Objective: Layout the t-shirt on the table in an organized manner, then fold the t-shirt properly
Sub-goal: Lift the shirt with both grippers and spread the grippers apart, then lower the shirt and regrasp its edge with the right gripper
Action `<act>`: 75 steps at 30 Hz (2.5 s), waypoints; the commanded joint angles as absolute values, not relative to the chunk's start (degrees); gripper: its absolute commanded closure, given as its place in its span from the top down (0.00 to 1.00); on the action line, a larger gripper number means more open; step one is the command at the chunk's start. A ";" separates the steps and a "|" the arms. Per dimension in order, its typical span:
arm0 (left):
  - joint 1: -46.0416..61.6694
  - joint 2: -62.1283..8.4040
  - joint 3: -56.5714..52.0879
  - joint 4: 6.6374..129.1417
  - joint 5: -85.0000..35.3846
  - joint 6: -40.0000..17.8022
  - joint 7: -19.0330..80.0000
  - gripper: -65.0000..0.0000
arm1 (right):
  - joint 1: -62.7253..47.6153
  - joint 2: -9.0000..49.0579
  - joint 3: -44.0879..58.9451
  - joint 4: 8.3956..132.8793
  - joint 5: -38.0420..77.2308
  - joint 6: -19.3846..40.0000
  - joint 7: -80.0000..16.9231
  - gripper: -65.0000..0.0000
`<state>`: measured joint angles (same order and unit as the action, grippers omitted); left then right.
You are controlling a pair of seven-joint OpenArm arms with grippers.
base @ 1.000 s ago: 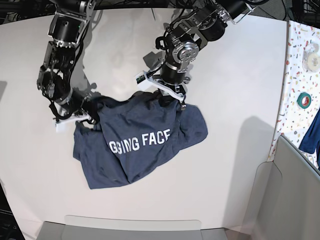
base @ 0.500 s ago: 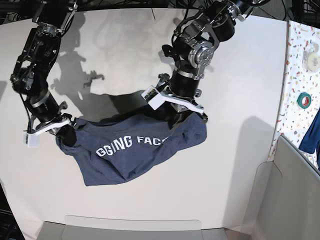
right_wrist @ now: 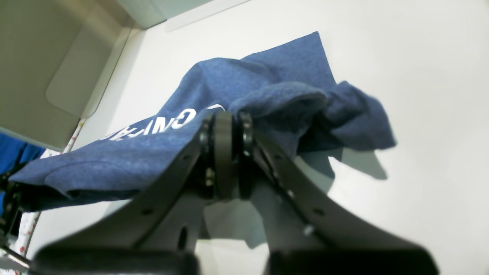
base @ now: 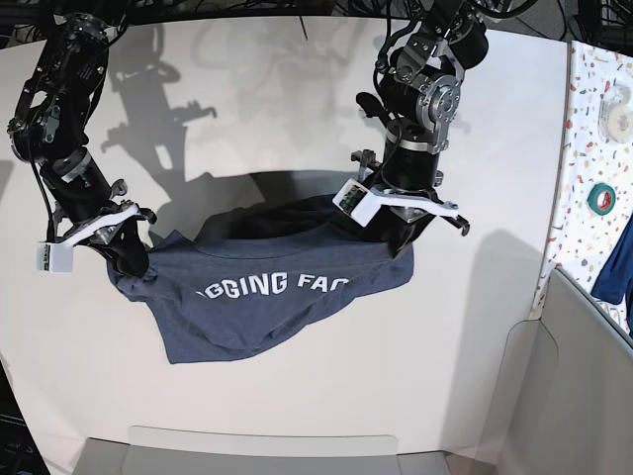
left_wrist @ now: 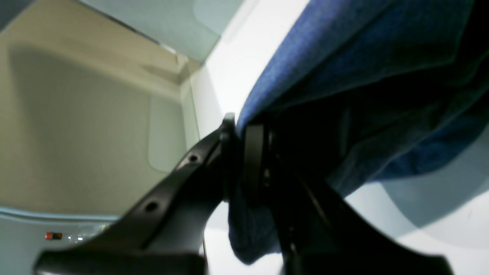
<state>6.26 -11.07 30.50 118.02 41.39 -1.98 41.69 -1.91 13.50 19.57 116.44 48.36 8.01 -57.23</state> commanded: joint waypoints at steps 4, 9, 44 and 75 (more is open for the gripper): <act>5.41 -11.12 25.80 119.34 43.56 -0.22 41.98 0.00 | -0.57 15.34 20.18 117.58 47.78 7.87 -55.08 0.00; 5.23 -11.03 21.76 119.43 43.30 -0.22 41.89 0.00 | 2.77 15.34 19.56 117.14 47.60 7.87 -55.08 0.00; 2.42 -9.36 20.88 117.93 43.30 -0.22 41.89 0.00 | -0.04 16.04 -47.69 117.41 -32.75 7.96 -55.34 0.37; 2.51 -9.10 20.97 117.93 43.30 -0.22 41.98 0.00 | 0.13 8.40 -52.00 103.52 -41.54 15.34 -54.99 0.37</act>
